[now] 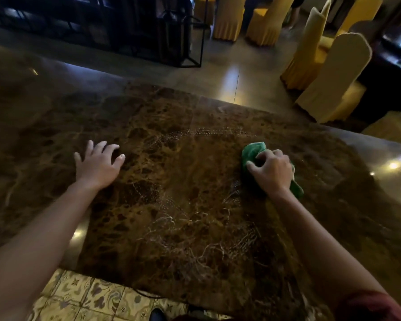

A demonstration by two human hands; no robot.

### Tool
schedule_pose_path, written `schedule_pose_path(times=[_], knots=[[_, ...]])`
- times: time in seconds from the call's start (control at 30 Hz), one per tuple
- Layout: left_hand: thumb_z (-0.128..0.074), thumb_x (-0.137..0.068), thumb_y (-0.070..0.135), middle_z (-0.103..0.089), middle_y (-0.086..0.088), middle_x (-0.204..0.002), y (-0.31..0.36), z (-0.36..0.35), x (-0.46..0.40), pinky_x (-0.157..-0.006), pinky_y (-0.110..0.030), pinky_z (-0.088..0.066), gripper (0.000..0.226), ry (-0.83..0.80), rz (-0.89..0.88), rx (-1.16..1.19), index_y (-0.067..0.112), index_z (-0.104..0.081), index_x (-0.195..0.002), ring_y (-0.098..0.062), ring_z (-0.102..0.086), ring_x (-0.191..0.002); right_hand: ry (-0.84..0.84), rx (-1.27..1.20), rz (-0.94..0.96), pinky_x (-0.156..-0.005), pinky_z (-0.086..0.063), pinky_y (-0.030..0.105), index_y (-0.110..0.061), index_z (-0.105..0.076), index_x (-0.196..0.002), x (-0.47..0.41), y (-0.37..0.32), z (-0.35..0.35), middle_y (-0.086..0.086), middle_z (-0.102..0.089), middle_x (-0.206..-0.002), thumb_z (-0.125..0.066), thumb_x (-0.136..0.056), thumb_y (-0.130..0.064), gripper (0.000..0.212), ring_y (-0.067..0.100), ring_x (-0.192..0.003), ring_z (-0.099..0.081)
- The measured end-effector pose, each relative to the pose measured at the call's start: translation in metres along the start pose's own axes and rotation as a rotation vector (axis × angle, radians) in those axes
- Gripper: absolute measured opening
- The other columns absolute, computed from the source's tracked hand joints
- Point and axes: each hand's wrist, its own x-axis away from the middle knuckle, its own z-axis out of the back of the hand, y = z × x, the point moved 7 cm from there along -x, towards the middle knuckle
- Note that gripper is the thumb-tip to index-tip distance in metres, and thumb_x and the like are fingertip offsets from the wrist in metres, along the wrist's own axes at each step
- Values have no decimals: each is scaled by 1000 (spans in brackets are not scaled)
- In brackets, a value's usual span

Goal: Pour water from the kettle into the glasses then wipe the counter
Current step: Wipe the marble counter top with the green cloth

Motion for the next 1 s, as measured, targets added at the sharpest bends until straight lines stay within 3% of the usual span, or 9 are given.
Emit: schedule_pose_path(times=[0.07, 0.13, 0.23, 0.33, 0.47, 0.6, 0.8, 1.0], knots=[[-38, -101, 57, -25, -5, -166, -5, 1, 1, -121, -63, -4, 54, 23, 30, -45, 35, -41, -150, -28, -5, -157, 13, 86, 16, -112, -38, 50, -18, -59, -140, 2, 7, -13, 15, -52, -146, -65, -90, -59, 65, 36, -137, -47], [-35, -102, 57, -21, -5, -167, -10, -2, 3, -121, -62, -4, 53, 24, 52, -36, 36, -37, -151, -27, -4, -157, -25, 109, 19, -123, -26, 55, -17, -47, -152, -1, 19, -28, 18, -40, -161, -56, -95, -58, 70, 38, -152, -32], [-27, -103, 59, -14, -2, -170, -15, -10, 5, -122, -59, 2, 56, 24, 55, -23, 38, -30, -155, -25, 0, -157, 13, 99, -50, -125, -22, 59, -12, -43, -155, -20, 37, -29, 22, -33, -165, -51, -100, -47, 65, 43, -154, -26], [-28, -103, 59, -12, -1, -170, -16, -13, 2, -122, -58, 4, 56, 16, 61, -15, 38, -31, -155, -24, 1, -157, 91, 74, -263, -123, -19, 63, -9, -44, -154, -47, 66, -17, 25, -30, -165, -48, -102, -42, 62, 48, -154, -22], [-32, -103, 59, -12, 0, -170, -19, -10, 2, -122, -57, 4, 56, -2, 43, 8, 39, -32, -155, -23, 1, -157, 9, 88, -438, -121, -9, 71, -20, -36, -159, -82, 75, -20, 23, -22, -169, -39, -102, -49, 63, 51, -156, -11], [-35, -103, 57, -10, 0, -171, -22, -8, 1, -123, -54, 2, 56, -72, 8, 14, 39, -31, -156, -22, 1, -157, -59, 141, -345, -120, -7, 74, -28, -31, -162, -108, 44, -37, 17, -24, -170, -33, -101, -53, 66, 51, -156, -9], [-46, -106, 38, -26, -5, -167, -34, 15, 3, -123, -54, -17, 51, -67, -58, 63, 23, -41, -154, -26, -16, -155, -115, 124, -168, -121, -7, 73, -31, -31, -162, -114, -26, -63, 11, -26, -171, -32, -101, -54, 65, 48, -157, -11], [-33, -106, 52, -14, -9, -170, -56, -1, 22, -124, -53, -4, 57, -6, 27, -5, 31, -30, -159, -28, -5, -157, -152, 119, 11, -123, -7, 70, -32, -32, -162, -83, -107, -87, 8, -26, -171, -34, -101, -54, 64, 45, -158, -10]])
